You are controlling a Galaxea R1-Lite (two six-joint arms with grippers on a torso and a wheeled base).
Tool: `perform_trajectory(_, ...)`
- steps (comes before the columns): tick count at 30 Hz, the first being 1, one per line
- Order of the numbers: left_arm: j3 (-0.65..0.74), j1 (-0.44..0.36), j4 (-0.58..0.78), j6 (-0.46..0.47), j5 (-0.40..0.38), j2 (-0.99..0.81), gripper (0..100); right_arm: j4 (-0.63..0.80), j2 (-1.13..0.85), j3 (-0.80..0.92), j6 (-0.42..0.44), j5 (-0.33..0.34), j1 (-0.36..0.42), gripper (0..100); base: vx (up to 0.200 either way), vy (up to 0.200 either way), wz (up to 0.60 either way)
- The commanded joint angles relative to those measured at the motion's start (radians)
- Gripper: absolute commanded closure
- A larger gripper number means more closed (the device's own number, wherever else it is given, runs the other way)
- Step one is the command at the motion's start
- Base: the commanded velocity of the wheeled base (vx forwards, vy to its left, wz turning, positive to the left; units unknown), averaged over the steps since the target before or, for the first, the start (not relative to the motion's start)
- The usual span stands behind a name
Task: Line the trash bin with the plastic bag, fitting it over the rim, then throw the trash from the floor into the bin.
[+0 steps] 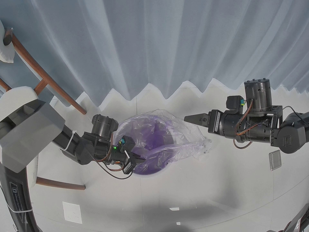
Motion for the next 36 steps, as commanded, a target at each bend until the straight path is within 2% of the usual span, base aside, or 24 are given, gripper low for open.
perform_trajectory(1,0.109,-0.034,0.009,0.000,0.005,-0.132,100,-0.001,-0.008,0.007,0.000,0.000,-0.001,0,0.000,0.000,0.00)
perform_trajectory(5,0.159,-0.050,0.015,-0.001,0.011,-0.163,100,0.001,-0.006,0.008,0.000,0.000,-0.001,0,0.000,0.000,0.00)
perform_trajectory(6,0.235,-0.076,0.068,0.000,0.063,-0.204,100,-0.001,0.006,0.028,0.001,0.000,-0.001,0,0.000,0.000,0.00)
perform_trajectory(12,0.323,-0.095,0.062,-0.001,0.095,-0.186,100,-0.053,0.034,0.082,-0.003,0.002,-0.003,0,0.000,0.000,0.00)
perform_trajectory(17,0.337,-0.095,0.038,-0.008,0.124,-0.152,100,-0.102,0.055,0.091,-0.006,0.000,-0.003,0,0.000,0.000,0.00)
perform_trajectory(22,0.326,-0.092,0.030,-0.008,0.129,-0.131,100,-0.093,0.087,0.079,-0.023,0.002,0.008,0,0.000,0.000,0.00)
perform_trajectory(26,0.327,-0.095,0.030,-0.009,0.140,-0.129,100,-0.090,0.149,0.045,-0.082,-0.001,0.014,0,0.000,0.000,0.00)
perform_trajectory(36,0.326,-0.098,0.029,-0.009,0.140,-0.125,100,-0.025,0.247,-0.076,-0.124,-0.040,0.037,0,0.000,0.000,0.00)
